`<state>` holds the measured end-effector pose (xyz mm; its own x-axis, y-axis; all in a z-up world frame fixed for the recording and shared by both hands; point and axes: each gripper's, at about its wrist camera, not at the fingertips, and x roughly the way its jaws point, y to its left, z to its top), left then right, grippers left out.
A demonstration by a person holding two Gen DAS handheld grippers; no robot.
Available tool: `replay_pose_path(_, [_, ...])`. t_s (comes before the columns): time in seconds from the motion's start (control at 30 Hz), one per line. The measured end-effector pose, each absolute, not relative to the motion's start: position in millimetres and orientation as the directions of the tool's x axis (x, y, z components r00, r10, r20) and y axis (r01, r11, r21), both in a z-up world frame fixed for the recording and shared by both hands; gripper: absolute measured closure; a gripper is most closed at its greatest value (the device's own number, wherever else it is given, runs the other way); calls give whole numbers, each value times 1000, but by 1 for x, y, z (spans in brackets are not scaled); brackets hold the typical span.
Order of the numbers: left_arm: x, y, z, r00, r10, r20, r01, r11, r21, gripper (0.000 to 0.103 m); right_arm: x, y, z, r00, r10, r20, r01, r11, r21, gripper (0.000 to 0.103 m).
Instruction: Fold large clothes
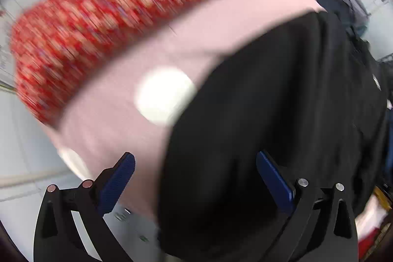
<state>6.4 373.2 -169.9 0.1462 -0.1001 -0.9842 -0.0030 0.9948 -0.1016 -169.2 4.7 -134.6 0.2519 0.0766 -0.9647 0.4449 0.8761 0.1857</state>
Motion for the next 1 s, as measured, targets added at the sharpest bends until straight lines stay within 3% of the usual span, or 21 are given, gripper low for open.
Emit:
replay_pose_path(0.1, [-14, 355, -178, 115, -144, -983, 28, 989, -142, 6, -172, 5, -134, 254, 84, -964, 453, 870, 195, 34])
replay_pose_path(0.2, [-18, 340, -199, 132, 43, -990, 94, 994, 55, 6, -170, 6, -137, 249, 83, -965, 459, 867, 193, 33])
replay_pose_path(0.23, [-17, 340, -205, 139, 104, -985, 103, 988, 119, 12, -170, 7, -138, 245, 84, -966, 457, 869, 191, 33])
replay_pose_path(0.27, [-16, 342, -209, 139, 129, -982, 98, 985, 144, 23, -169, 8, -139, 244, 86, -966, 457, 868, 193, 34])
replay_pose_path(0.33, [-9, 356, -217, 102, 150, -983, 60, 986, 156, 61, -167, 9, -139, 244, 79, -966, 453, 872, 186, 34])
replay_pose_path(0.37, [-5, 363, -216, 98, 132, -986, 41, 990, 136, 68, -165, 10, -139, 245, 77, -966, 453, 873, 184, 34])
replay_pose_path(0.43, [6, 379, -204, 117, 114, -987, 4, 993, 115, 96, -164, 10, -139, 246, 72, -966, 454, 872, 181, 33])
replay_pose_path(0.6, [31, 427, -111, 372, 161, -914, -110, 985, 129, 100, -162, 9, -141, 245, 58, -968, 468, 868, 170, 34])
replay_pose_path(0.77, [98, 439, 18, 630, 210, -748, -198, 974, 107, 100, -155, 10, -140, 240, 41, -970, 460, 875, 151, 34])
replay_pose_path(0.87, [143, 429, 65, 709, 268, -653, -209, 963, 170, 100, -150, 12, -135, 251, 19, -968, 447, 885, 133, 34])
replay_pose_path(1.0, [216, 432, 86, 731, 322, -601, -250, 947, 203, 100, -145, 20, -131, 254, -29, -967, 415, 906, 82, 34])
